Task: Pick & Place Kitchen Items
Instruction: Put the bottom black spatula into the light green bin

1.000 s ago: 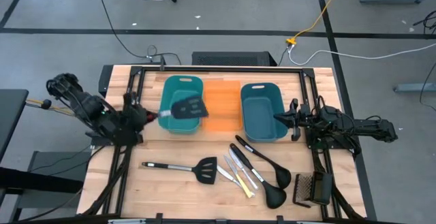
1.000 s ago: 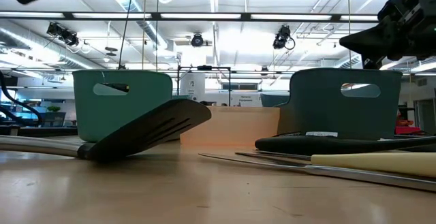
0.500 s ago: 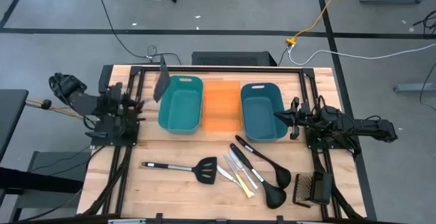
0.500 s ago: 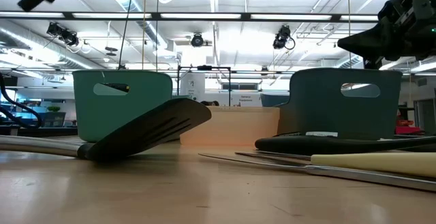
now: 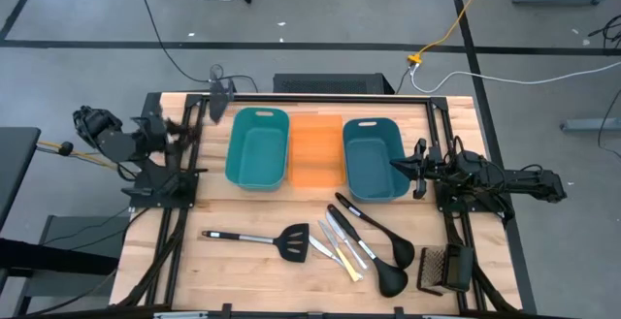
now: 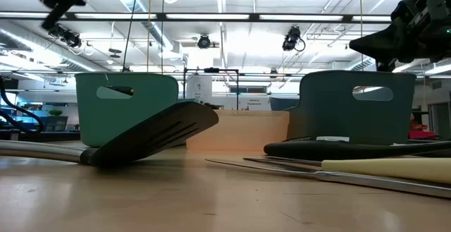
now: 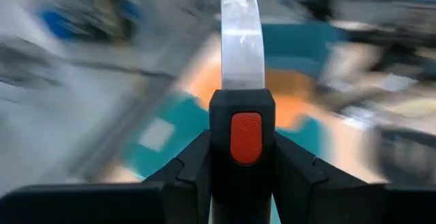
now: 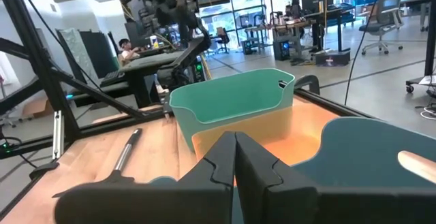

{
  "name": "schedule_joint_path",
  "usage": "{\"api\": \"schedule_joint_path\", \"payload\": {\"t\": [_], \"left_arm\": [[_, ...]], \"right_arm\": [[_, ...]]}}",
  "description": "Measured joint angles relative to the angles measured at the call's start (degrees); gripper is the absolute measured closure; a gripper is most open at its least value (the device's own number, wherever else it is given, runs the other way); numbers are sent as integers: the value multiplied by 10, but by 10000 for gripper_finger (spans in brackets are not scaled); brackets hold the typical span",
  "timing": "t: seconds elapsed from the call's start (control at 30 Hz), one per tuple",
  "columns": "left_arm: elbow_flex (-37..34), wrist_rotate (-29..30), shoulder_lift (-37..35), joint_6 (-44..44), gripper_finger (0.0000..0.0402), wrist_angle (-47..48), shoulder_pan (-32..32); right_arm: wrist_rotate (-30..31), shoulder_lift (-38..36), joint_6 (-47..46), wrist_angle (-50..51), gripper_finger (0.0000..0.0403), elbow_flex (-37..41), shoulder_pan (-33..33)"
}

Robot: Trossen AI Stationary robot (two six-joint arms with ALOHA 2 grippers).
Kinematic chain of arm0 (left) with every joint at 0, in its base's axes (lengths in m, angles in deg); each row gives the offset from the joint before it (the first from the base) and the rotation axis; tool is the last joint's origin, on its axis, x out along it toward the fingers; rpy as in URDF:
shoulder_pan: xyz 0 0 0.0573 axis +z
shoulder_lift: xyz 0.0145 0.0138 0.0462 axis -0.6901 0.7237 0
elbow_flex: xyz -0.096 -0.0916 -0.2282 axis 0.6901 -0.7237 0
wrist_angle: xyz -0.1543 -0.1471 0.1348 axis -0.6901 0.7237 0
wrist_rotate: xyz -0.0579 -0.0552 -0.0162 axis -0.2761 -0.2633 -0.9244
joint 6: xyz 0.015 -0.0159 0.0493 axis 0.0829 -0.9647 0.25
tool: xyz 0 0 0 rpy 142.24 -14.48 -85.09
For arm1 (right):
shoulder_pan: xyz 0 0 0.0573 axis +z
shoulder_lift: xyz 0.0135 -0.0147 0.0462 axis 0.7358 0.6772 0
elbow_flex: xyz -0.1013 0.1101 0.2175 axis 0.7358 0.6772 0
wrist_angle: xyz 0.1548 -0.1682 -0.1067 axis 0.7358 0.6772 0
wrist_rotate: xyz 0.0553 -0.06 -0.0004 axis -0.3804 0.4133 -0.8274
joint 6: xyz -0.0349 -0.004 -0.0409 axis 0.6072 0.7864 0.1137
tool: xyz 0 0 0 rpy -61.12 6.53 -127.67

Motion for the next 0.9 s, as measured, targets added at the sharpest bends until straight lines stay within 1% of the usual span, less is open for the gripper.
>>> {"api": "schedule_joint_path", "payload": {"t": [0.07, 0.1, 0.23, 0.33, 0.43, 0.53, 0.6, 0.73, 0.83, 0.9], "left_arm": [[22, 77, 23, 49, 287, -14, 0], [35, 95, 34, 88, 287, -27, 0], [95, 137, 87, 249, 287, -86, 0], [143, 199, 139, 367, 287, -117, 0], [184, 246, 178, 435, 287, -115, 8], [205, 282, 197, 510, 287, -114, 38], [211, 280, 207, 550, 287, -115, 69], [211, 239, 235, 621, 287, -108, 154], [211, 166, 245, 638, 287, -98, 242], [211, 95, 256, 634, 287, -67, 310]], "right_arm": [[0, 0, 0, 0, 392, 0, 0], [0, 0, 0, 0, 392, 0, 0], [0, 0, 0, 0, 392, 0, 0], [0, 0, 0, 0, 392, 0, 0], [4, 0, 0, 0, 392, 0, 0], [4, 0, 0, 0, 392, 0, 0], [4, 0, 0, 0, 392, 0, 0], [4, 0, 0, 0, 392, 0, 0], [5, 0, 0, -1, 392, 0, 0], [14, 0, 0, -1, 392, 0, 0]]}}
